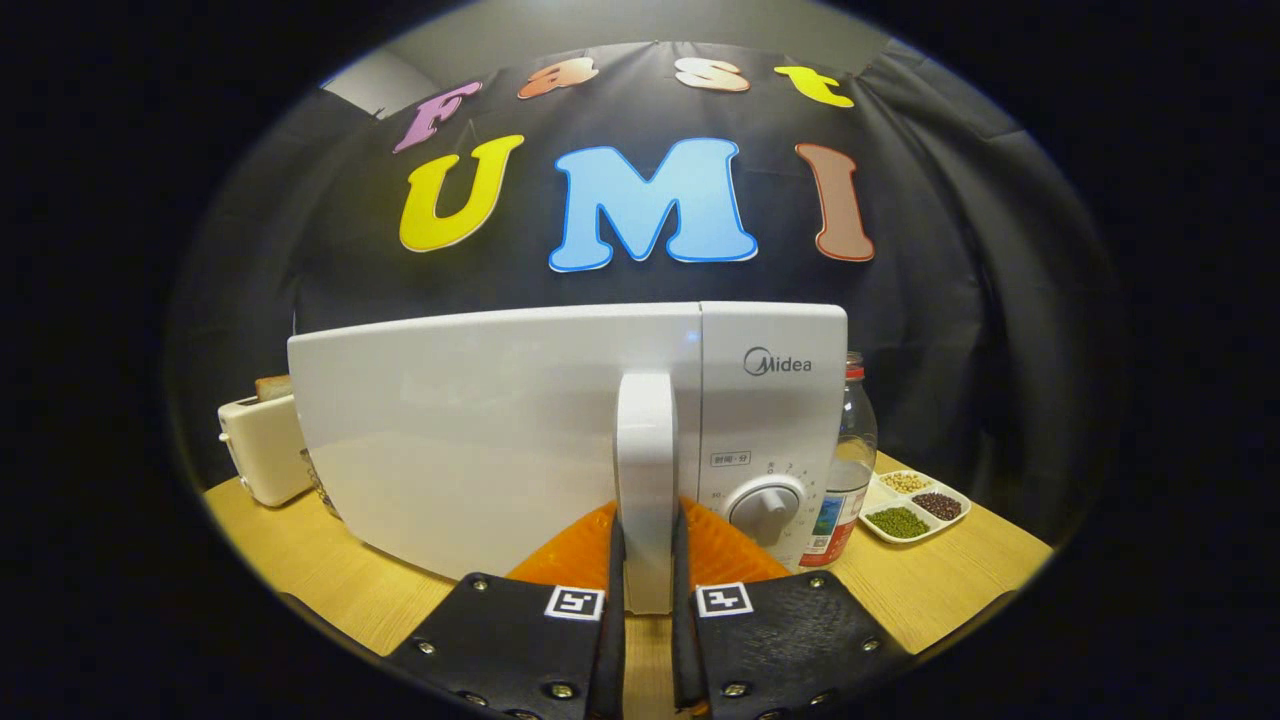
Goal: Open the microwave, put the food inside, and close the microwave door.
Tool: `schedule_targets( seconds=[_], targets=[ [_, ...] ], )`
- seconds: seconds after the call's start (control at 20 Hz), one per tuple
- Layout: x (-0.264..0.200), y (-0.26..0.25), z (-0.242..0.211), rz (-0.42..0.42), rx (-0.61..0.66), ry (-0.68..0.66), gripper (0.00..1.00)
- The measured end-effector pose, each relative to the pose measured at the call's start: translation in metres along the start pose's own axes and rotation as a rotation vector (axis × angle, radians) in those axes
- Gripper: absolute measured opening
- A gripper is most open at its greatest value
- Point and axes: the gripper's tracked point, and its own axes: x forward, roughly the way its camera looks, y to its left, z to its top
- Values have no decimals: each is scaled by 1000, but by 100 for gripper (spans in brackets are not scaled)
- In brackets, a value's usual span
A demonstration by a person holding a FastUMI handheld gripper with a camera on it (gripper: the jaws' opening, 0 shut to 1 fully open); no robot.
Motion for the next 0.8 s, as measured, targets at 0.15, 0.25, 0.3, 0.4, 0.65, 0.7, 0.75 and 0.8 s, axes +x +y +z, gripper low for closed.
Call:
schedule_targets(
  seconds=[0.15,0.25,0.3,0.4,0.65,0.7,0.75,0.8],
  targets=[
    [-1,1,-1,7,13,28,19],
    [-4,1,-1,16,19,46,19],
    [-5,1,-1,20,28,49,20],
    [-12,1,-2,19,35,56,19],
    [-15,-2,4,-14,-56,3,9],
    [-22,-2,3,-22,-76,-6,9],
    [-22,-3,2,-25,-84,6,9],
    [-22,-2,3,-22,-53,17,9]
  ],
)
